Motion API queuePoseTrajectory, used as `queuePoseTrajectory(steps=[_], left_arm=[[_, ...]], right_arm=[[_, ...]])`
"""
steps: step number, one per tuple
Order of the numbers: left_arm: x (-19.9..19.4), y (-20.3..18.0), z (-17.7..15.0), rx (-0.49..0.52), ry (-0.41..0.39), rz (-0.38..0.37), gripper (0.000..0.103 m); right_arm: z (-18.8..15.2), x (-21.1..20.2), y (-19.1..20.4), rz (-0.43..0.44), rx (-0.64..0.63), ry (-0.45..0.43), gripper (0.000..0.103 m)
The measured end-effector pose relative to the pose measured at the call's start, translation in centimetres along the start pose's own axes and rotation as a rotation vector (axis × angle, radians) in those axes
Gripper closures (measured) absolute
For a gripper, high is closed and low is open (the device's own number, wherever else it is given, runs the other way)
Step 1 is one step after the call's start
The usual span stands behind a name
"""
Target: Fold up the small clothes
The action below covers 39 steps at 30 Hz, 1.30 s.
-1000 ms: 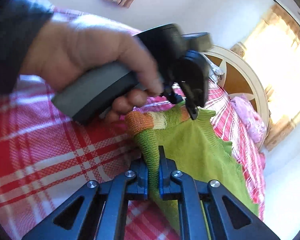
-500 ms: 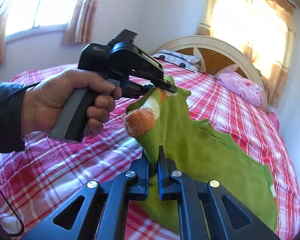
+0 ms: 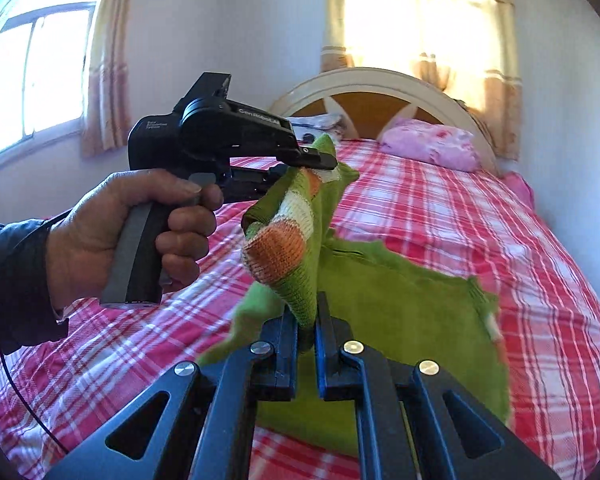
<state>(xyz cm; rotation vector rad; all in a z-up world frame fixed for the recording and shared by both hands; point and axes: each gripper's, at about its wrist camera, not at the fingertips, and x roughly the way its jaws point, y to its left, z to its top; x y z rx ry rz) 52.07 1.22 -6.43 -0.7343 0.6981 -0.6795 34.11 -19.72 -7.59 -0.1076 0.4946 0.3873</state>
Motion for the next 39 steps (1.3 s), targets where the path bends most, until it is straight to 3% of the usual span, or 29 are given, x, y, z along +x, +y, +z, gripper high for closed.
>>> queuePoseTrajectory(steps=[3,15,21,24,27,28,29,30,31,32,36,39], left_arm=[[2.1,-1.4,-0.4,0.02,0.026,-0.004,0.093],[10.5,-4.2,-4.8,0.056,0.195,0.027,0.093],[11.8,-7.0,-6.7,0.172,0.252,0.102,0.091],[10.4,-9.8,-7.4,0.294,0.236,0.108,0.077],[8.0,-11.4,-7.5,0.415,0.169,0.171,0.044],[7.2,-11.4,-7.5,0.439,0.143,0.212,0.028],[6.0,-11.2,-7.5,0.452,0.114,0.25,0.021],[4.5,-10.7,-7.6,0.453,0.082,0.268,0.019],[3.2,-10.1,-7.7,0.457,0.059,0.307,0.017],[2.5,-9.4,-7.9,0.457,0.048,0.343,0.017],[0.1,-5.5,-9.3,0.422,0.034,0.464,0.017],[-0.9,-3.2,-11.0,0.375,0.048,0.495,0.016]], right_arm=[[-0.8,-0.9,-1.8,-0.01,0.049,-0.003,0.097],[-4.8,-3.3,-8.0,-0.054,0.227,0.061,0.097],[-7.4,-3.6,-9.7,-0.033,0.336,0.119,0.097],[-8.6,-3.8,-10.2,-0.024,0.371,0.146,0.097],[-9.2,-4.3,-10.6,-0.003,0.378,0.167,0.096],[-9.3,-4.6,-10.7,-0.007,0.377,0.165,0.091],[-9.2,-5.1,-10.9,-0.015,0.376,0.165,0.079],[-9.1,-5.6,-11.2,-0.02,0.377,0.159,0.07],[-8.9,-6.1,-11.6,-0.017,0.381,0.142,0.05],[-8.6,-6.5,-11.9,-0.017,0.384,0.125,0.043],[-6.1,-6.9,-13.2,-0.049,0.367,0.097,0.043],[-4.1,-5.6,-14.2,-0.022,0.377,0.097,0.043]])
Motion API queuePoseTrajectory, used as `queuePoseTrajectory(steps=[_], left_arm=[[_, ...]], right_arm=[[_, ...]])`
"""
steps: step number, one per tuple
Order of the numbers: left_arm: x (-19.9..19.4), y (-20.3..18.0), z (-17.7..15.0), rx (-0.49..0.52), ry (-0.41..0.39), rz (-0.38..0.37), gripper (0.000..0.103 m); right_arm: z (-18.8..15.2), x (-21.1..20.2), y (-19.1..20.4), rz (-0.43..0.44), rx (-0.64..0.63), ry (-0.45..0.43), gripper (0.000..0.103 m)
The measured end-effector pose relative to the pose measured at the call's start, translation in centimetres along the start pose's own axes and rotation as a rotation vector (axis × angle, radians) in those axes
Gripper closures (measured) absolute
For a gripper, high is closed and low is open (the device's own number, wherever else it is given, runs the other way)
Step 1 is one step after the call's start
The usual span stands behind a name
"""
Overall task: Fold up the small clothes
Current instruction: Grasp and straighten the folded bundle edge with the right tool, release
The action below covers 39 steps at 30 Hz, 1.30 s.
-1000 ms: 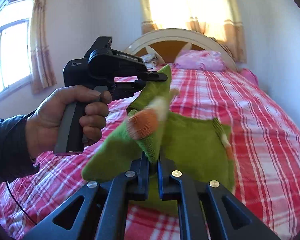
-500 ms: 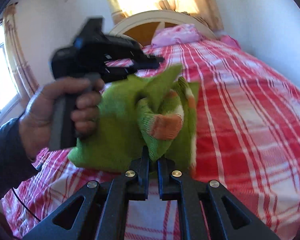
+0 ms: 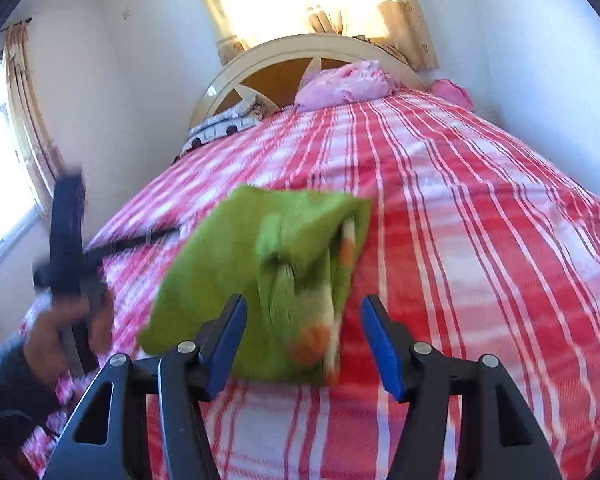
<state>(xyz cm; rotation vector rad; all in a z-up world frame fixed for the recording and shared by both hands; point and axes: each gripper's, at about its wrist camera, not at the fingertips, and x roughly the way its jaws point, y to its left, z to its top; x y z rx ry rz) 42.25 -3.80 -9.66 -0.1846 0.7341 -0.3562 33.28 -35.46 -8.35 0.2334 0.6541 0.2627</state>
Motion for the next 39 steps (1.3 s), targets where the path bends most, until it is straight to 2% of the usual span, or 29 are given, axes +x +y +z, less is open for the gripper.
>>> queuePoseTrajectory(steps=[1,5,6,7,8,11,13,16,20,22,25,27,28,32,33,34,36,37,38,39], left_arm=[[0.2,0.4,-0.8,-0.004,0.012,0.018,0.015],[0.4,1.1,-2.1,-0.056,-0.004,-0.001,0.009],[0.4,1.2,-2.1,-0.059,-0.006,-0.002,0.008],[0.5,1.3,-2.2,-0.061,-0.008,0.0,0.006],[0.8,1.2,-2.3,-0.062,-0.01,-0.004,0.006],[0.9,1.3,-2.9,-0.064,-0.011,-0.024,0.005],[0.9,1.3,-3.0,-0.063,-0.008,-0.03,0.0],[1.6,1.3,-3.2,-0.062,0.019,-0.047,0.0],[1.9,1.0,-3.4,-0.053,0.035,-0.056,0.0],[1.9,1.0,-3.4,-0.054,0.038,-0.054,0.0],[2.1,1.4,-3.5,-0.073,0.046,-0.067,0.0],[2.1,1.5,-3.5,-0.079,0.048,-0.073,0.0],[2.1,1.5,-3.5,-0.078,0.049,-0.073,0.0],[2.1,1.4,-3.6,-0.071,0.048,-0.065,0.0],[2.2,1.4,-3.6,-0.071,0.049,-0.065,0.0],[2.2,1.4,-3.6,-0.072,0.049,-0.067,0.0],[2.2,1.4,-3.6,-0.071,0.05,-0.067,0.0],[2.2,1.4,-3.6,-0.072,0.05,-0.067,0.0],[2.2,1.4,-3.6,-0.072,0.051,-0.068,0.0],[2.2,1.4,-3.6,-0.073,0.053,-0.071,0.0]], right_arm=[[0.9,1.0,0.0,0.011,0.002,0.017,0.043],[3.3,5.0,-0.4,0.029,0.026,0.099,0.045],[3.8,6.3,-0.6,0.022,0.04,0.125,0.051],[4.2,7.7,-0.6,0.04,0.046,0.164,0.076],[4.4,8.8,-0.5,0.044,0.045,0.199,0.086],[4.6,9.8,1.0,-0.04,-0.045,0.205,0.1],[4.9,9.1,1.1,-0.095,-0.064,0.168,0.101],[5.1,8.4,-0.8,-0.149,-0.006,0.141,0.101],[3.8,9.5,-2.1,-0.18,0.01,0.186,0.101],[3.4,10.1,-1.9,-0.142,0.003,0.209,0.101],[4.0,9.8,-1.8,-0.109,0.006,0.188,0.096],[5.1,9.8,-2.3,-0.098,0.043,0.185,0.06],[5.6,9.8,-2.5,-0.074,0.058,0.167,0.029],[7.6,11.5,-2.4,-0.085,0.047,0.17,0.028],[8.0,12.5,-2.5,-0.082,0.047,0.197,0.03],[8.1,13.2,-2.6,-0.078,0.052,0.221,0.038],[8.2,15.0,-2.8,-0.088,0.054,0.283,0.063],[8.1,15.5,-2.6,-0.112,0.031,0.291,0.086],[8.2,15.8,-2.3,-0.139,-0.004,0.292,0.096],[8.3,15.8,-1.9,-0.164,-0.035,0.277,0.096]])
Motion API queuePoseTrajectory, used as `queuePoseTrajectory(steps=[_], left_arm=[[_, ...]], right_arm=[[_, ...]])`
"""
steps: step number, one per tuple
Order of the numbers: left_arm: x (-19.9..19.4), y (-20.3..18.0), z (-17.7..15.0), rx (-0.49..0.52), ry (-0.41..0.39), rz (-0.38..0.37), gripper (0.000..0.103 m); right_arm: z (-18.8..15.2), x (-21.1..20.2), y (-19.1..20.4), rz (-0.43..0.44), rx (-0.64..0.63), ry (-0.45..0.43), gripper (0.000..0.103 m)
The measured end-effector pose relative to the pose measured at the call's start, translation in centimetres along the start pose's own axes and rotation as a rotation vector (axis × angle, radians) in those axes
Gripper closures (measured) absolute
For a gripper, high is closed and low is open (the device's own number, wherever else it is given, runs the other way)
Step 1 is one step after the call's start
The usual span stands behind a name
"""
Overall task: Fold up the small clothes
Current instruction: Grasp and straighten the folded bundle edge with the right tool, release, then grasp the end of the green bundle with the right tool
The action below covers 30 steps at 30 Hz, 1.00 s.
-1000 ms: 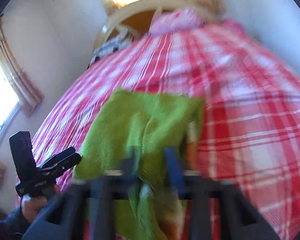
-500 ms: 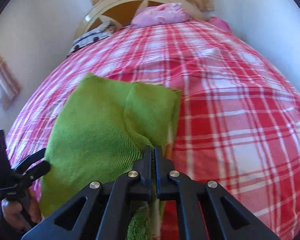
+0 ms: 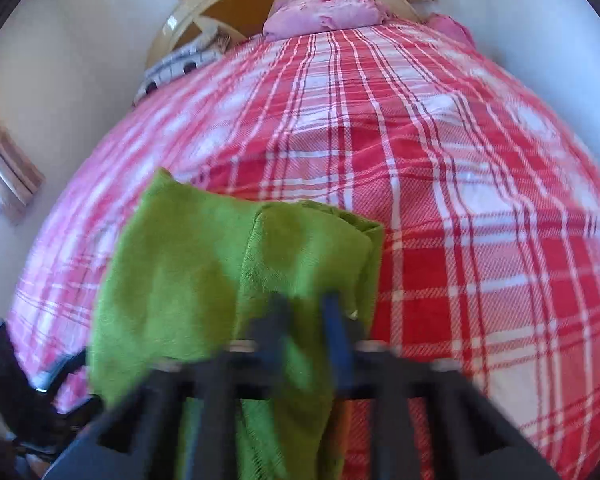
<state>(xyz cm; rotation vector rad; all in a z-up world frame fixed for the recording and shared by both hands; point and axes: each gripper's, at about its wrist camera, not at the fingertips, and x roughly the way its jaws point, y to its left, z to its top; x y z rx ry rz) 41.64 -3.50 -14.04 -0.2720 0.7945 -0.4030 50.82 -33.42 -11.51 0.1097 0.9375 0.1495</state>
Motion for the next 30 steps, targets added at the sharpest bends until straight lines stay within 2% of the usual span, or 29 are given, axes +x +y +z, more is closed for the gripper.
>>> queuePoseTrajectory(steps=[7,11,14,16,20,21,22,23,24,27,28,30], left_arm=[[0.1,0.0,0.1,0.003,0.01,-0.01,0.0],[0.2,-0.1,0.1,0.001,0.009,-0.013,0.0],[0.1,0.1,0.1,-0.005,0.008,-0.013,0.0],[0.1,0.1,0.1,-0.011,0.011,-0.02,0.0],[0.1,0.1,0.1,-0.011,0.009,-0.018,0.0],[0.1,0.2,0.1,-0.012,0.009,-0.019,0.0],[0.1,0.2,0.1,-0.012,0.009,-0.019,0.0],[0.1,0.2,0.1,-0.012,0.009,-0.019,0.0],[0.1,0.2,0.1,-0.014,0.009,-0.02,0.0],[0.0,0.1,0.1,-0.013,0.004,-0.02,0.0],[-0.1,0.1,0.1,-0.011,0.0,-0.022,0.0],[-0.3,0.0,0.0,-0.011,-0.007,-0.031,0.0]], right_arm=[[0.5,0.6,-1.1,-0.147,-0.03,-0.026,0.099],[0.9,0.8,-0.9,-0.186,-0.057,-0.042,0.101],[0.6,2.4,-2.2,-0.219,-0.035,0.011,0.103],[-0.6,3.1,-3.5,-0.202,-0.009,0.046,0.103],[-2.0,0.1,-4.9,-0.119,0.049,-0.037,0.101],[-2.4,-1.0,-5.1,-0.098,0.061,-0.059,0.095],[-2.6,-1.8,-5.1,-0.085,0.067,-0.075,0.068],[-2.8,-3.0,-5.1,-0.06,0.078,-0.094,0.03],[-3.1,-4.4,-4.9,-0.027,0.09,-0.126,0.021],[-4.0,-8.5,-2.6,0.028,0.054,-0.242,0.021],[-4.6,-9.5,-1.4,0.075,0.029,-0.264,0.021],[-5.8,-10.1,1.0,0.166,-0.027,-0.248,0.021]])
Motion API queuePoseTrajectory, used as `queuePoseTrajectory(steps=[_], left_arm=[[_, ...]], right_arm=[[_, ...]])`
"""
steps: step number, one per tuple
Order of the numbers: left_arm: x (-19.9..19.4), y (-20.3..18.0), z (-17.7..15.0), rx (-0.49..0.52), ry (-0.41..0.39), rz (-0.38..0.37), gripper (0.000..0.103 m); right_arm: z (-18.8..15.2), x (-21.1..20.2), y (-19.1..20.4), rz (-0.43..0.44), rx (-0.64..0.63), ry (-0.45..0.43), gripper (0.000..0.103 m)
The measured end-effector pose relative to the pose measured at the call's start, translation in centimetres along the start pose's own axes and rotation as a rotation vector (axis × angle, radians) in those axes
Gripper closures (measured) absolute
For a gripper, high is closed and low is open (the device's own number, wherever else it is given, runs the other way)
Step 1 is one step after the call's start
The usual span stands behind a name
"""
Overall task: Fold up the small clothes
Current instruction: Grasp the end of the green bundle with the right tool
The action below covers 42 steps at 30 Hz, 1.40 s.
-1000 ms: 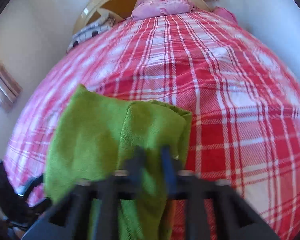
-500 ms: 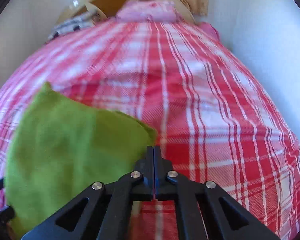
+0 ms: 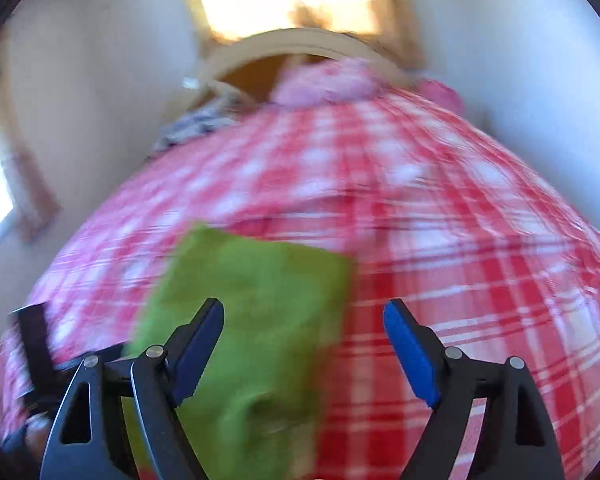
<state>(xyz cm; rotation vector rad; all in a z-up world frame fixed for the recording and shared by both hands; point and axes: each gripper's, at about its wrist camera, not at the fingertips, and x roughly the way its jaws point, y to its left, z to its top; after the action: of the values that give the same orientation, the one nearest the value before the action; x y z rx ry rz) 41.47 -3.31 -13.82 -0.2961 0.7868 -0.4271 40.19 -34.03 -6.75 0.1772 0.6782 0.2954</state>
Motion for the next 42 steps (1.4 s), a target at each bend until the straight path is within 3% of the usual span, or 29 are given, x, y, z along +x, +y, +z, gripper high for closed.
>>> queuePoseTrajectory(steps=[1,2,3,4,6,7,10,15,18,20,22,25,28,33,36,38,42], left_arm=[[-0.1,0.0,0.0,0.0,-0.002,-0.013,0.0],[-0.3,0.0,-0.1,0.002,-0.005,-0.022,0.0],[-0.5,-0.1,-0.2,0.004,-0.012,-0.027,0.0],[-0.7,-0.1,-0.2,0.007,-0.018,-0.024,0.0],[-0.6,-0.4,-0.2,0.016,-0.011,-0.016,0.0],[-0.4,-0.5,-0.2,0.023,-0.002,-0.012,0.0],[-0.4,-0.8,-0.2,0.038,-0.001,0.004,0.0],[-0.2,-0.4,-0.2,0.019,0.009,-0.009,0.0],[-0.2,-0.4,-0.2,0.024,0.008,-0.004,0.0],[-0.2,-0.4,-0.2,0.024,0.008,-0.004,0.0],[-0.1,-0.4,-0.2,0.024,0.009,-0.004,0.0],[-0.2,-0.4,-0.2,0.029,0.012,-0.006,0.0],[0.0,-0.5,-0.2,0.036,0.018,-0.015,0.0],[0.2,-0.7,0.0,0.036,0.029,-0.019,0.0],[0.0,-1.2,0.4,0.034,0.039,-0.041,0.0],[-0.3,-1.5,0.6,0.027,0.027,-0.067,0.0],[1.1,-2.6,1.1,0.022,0.054,-0.103,0.0]], right_arm=[[-0.9,0.3,1.6,0.031,-0.046,0.036,0.029],[-1.7,0.7,2.6,0.027,-0.086,0.065,0.044],[-2.7,1.6,3.8,-0.017,-0.148,0.114,0.053],[-3.7,2.7,4.1,-0.056,-0.183,0.16,0.069],[-5.1,5.1,2.7,-0.096,-0.137,0.273,0.074],[-5.4,5.5,1.9,-0.078,-0.101,0.278,0.076],[-4.9,4.6,2.2,-0.084,-0.114,0.262,0.077],[-1.8,3.5,4.5,-0.069,-0.206,0.135,0.074],[0.0,5.8,5.8,-0.06,-0.208,0.167,0.067],[0.1,8.5,5.7,-0.055,-0.201,0.237,0.067],[-0.6,10.4,5.3,-0.124,-0.234,0.283,0.067],[-0.8,10.7,2.4,-0.138,-0.172,0.256,0.063],[-1.7,9.8,0.2,-0.073,-0.11,0.218,0.063],[-1.4,9.2,1.1,-0.07,-0.162,0.219,0.061],[-0.5,7.9,0.4,-0.012,-0.133,0.176,0.052],[0.4,6.4,-1.4,0.016,-0.066,0.108,0.03],[1.4,6.2,-5.6,0.028,0.073,0.109,0.026]])
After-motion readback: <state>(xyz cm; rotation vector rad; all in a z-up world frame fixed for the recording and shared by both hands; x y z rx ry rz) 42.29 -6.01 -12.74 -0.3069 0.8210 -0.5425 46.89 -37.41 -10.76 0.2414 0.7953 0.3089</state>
